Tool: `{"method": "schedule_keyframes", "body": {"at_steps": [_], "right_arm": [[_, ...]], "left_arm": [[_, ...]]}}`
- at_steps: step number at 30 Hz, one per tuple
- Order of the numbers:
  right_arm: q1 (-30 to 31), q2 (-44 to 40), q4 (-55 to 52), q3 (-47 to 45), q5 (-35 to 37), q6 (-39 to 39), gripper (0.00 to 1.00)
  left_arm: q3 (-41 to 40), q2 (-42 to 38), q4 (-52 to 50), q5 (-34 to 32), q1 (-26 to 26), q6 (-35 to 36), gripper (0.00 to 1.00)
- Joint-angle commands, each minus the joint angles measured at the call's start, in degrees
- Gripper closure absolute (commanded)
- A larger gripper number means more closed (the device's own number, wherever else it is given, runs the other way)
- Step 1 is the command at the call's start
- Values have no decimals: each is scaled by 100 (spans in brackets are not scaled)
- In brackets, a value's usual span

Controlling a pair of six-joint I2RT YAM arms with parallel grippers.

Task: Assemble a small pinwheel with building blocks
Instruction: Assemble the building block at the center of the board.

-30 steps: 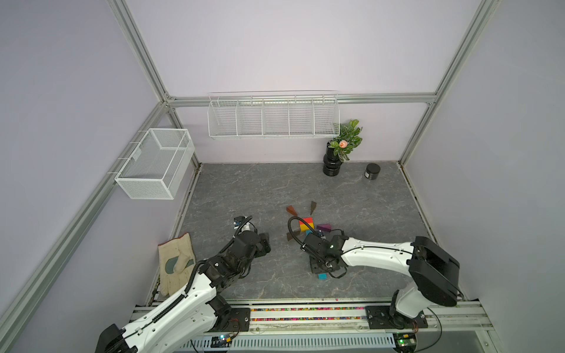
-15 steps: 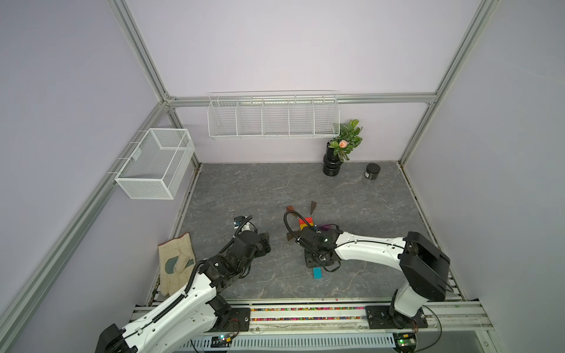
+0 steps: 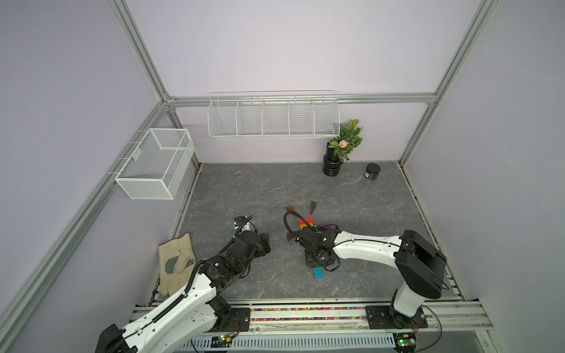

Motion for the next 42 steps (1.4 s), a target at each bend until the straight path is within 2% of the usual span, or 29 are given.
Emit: {"method": "schedule_keyframes", "body": {"at_steps": [1, 14, 42], "right_arm": [[-116, 104, -95, 80, 20, -11, 67], [-235, 456, -104, 476, -38, -95, 67], [-246, 414, -193, 393, 107, 59, 68]], "left_arm": [[45, -34, -3, -80, 23, 18, 22], [-71, -114, 4, -80, 22, -13, 23], [-117, -112, 21, -9, 22, -26, 22]]}}
